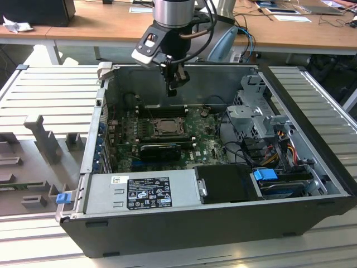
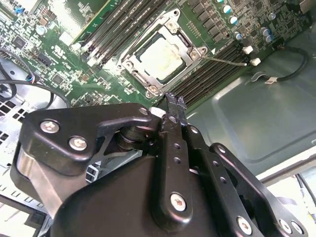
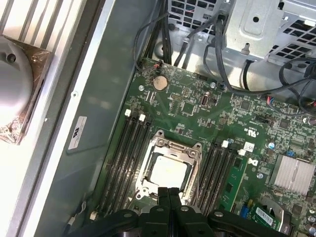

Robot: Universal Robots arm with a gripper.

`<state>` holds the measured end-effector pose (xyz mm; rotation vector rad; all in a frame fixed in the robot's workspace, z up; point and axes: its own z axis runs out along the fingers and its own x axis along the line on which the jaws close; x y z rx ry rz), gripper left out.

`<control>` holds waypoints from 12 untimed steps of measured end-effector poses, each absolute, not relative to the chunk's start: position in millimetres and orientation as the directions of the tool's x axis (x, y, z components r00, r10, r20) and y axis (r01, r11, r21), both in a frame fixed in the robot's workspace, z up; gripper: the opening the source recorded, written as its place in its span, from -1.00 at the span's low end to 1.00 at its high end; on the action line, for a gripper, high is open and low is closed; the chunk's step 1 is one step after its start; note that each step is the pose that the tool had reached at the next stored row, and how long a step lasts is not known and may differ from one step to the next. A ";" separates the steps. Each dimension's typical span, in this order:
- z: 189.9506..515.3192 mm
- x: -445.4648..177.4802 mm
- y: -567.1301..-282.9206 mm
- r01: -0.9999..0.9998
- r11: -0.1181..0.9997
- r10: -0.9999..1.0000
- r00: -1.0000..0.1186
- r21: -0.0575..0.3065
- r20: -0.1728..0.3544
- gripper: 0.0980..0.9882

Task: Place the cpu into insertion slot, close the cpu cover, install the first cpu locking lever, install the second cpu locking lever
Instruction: 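Install the first cpu locking lever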

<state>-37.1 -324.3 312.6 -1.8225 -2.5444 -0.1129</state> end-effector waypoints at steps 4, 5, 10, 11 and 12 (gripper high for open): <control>312.6 -37.0 -324.3 0.940 0.336 0.940 -0.339 0.053 0.050 -0.98; 312.6 -37.1 -324.3 0.938 0.343 0.937 -0.346 0.053 0.050 -0.98; 312.6 -37.1 -324.4 0.925 0.377 0.924 -0.380 0.053 0.050 -0.98; 312.6 -37.1 -324.3 0.921 0.385 0.920 -0.388 0.053 0.050 -0.98; 312.6 -37.1 -324.3 0.918 0.393 0.917 -0.396 0.053 0.050 -0.98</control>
